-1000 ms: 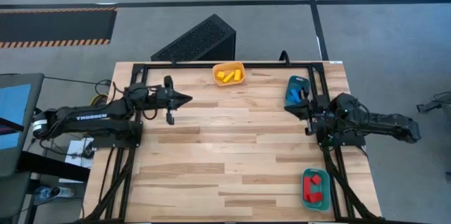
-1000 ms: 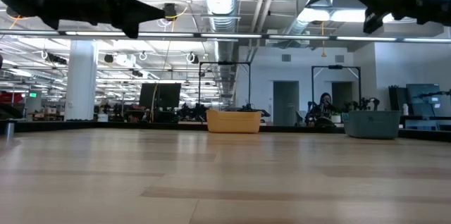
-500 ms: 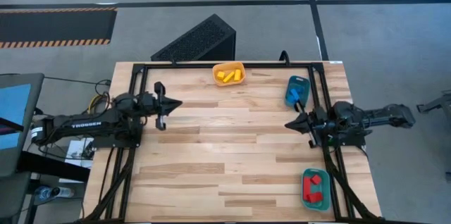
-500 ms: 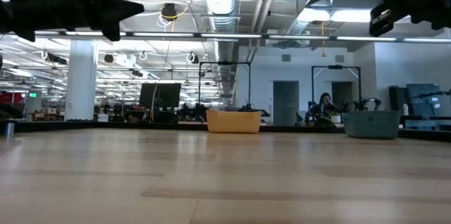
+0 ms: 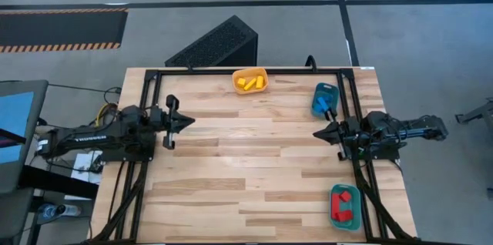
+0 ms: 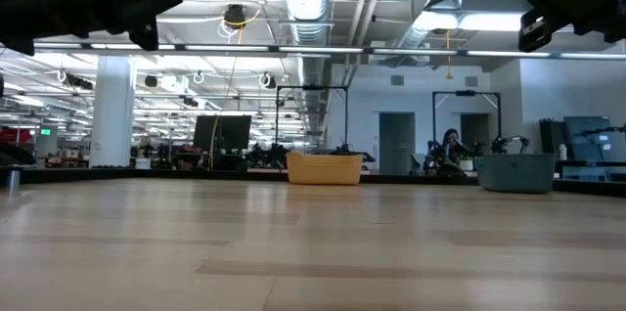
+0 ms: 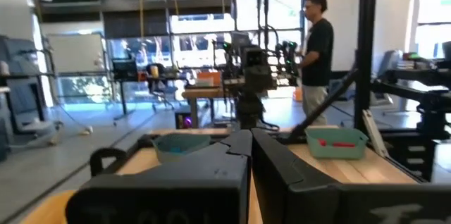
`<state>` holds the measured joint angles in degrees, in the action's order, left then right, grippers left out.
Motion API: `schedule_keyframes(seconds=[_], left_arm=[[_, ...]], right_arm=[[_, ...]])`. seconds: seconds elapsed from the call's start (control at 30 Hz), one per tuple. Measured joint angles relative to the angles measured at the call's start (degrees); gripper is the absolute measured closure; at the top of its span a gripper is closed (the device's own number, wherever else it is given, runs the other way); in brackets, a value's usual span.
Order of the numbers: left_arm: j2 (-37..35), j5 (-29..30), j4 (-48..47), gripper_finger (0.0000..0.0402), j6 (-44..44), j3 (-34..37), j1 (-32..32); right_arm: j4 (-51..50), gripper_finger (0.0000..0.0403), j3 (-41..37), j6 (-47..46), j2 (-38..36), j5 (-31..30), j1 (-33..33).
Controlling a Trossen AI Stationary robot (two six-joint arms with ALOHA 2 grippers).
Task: Sort & place blocks by color
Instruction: Return to Home Position
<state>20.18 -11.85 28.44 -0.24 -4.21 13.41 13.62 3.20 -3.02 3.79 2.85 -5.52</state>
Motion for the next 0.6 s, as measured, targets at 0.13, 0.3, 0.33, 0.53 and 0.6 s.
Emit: schedule_keyframes(seconds=[0.13, 0.3, 0.33, 0.53, 0.6], left_arm=[[-4.6, -0.4, -6.7, 0.0400, -0.7, 0.0, 0.0], [-10.8, 1.2, -15.9, 0.0400, -0.4, 0.0, 0.0], [-11.7, 2.5, -17.3, 0.0400, 0.3, 0.0, 0.0], [-13.2, 5.8, -20.1, 0.0400, 0.6, 0.0, 0.0], [-13.2, 5.4, -21.5, 0.0400, -0.2, 0.0, 0.0]], right_arm=[[-0.8, 0.0397, 0.0, -1.1, -1.0, 0.0, 0.0], [-0.8, 0.0399, 0.0, -1.0, -1.6, -0.2, 0.0], [-1.0, 0.0400, 0.0, -1.0, -1.6, -0.3, 0.0], [-3.1, 0.0393, 0.0, -0.1, -1.6, -2.3, 0.0], [-2.9, 0.0393, 0.0, 0.4, -1.6, -4.2, 0.0]])
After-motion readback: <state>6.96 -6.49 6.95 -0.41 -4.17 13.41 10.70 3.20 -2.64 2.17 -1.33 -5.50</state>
